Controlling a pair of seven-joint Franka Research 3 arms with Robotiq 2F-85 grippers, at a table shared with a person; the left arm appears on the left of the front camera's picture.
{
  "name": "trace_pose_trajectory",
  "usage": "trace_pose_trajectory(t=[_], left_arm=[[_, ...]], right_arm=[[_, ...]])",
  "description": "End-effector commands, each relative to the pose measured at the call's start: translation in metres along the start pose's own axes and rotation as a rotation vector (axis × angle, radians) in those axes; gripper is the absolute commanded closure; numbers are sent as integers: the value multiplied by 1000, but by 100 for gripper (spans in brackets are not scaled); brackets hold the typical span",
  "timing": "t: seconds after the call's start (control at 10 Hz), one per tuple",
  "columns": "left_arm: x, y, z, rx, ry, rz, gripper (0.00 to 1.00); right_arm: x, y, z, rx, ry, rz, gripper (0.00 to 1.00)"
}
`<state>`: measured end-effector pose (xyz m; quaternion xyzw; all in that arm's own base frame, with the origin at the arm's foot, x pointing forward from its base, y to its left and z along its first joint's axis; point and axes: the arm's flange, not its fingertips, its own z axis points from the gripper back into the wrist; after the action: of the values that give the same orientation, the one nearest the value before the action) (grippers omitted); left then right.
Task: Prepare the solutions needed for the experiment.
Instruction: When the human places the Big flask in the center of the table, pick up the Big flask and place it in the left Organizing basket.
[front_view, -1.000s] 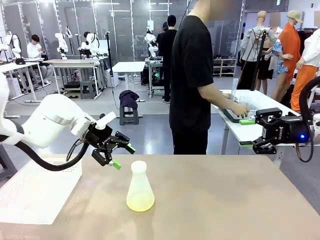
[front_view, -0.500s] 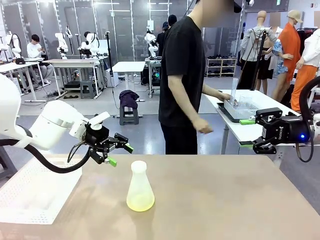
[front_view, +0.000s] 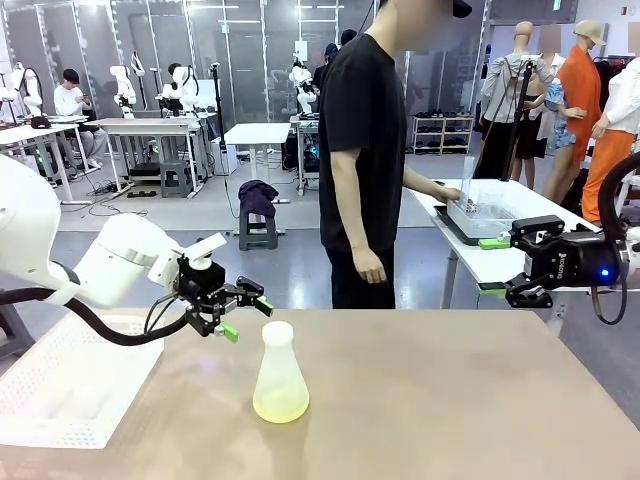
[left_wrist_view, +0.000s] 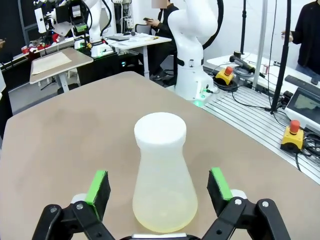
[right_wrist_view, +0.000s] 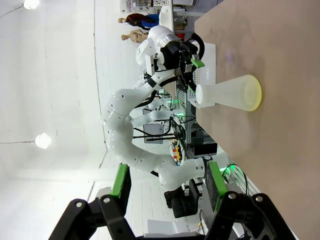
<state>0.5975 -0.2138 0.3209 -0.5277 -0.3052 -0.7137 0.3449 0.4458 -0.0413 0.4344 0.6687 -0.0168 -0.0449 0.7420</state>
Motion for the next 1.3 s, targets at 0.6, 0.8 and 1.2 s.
trace_pose_trajectory(t=[0.6, 0.8, 1.2], left_arm=[[-22, 3, -24, -64, -99, 26, 0], [-26, 1, -28, -73, -126, 32, 0], [-25, -2, -29, -67, -76, 36, 0]], right_arm=[[0, 1, 0, 4, 2, 3, 24], [0, 1, 0, 4, 2, 3, 24], [0, 1, 0, 4, 2, 3, 24]])
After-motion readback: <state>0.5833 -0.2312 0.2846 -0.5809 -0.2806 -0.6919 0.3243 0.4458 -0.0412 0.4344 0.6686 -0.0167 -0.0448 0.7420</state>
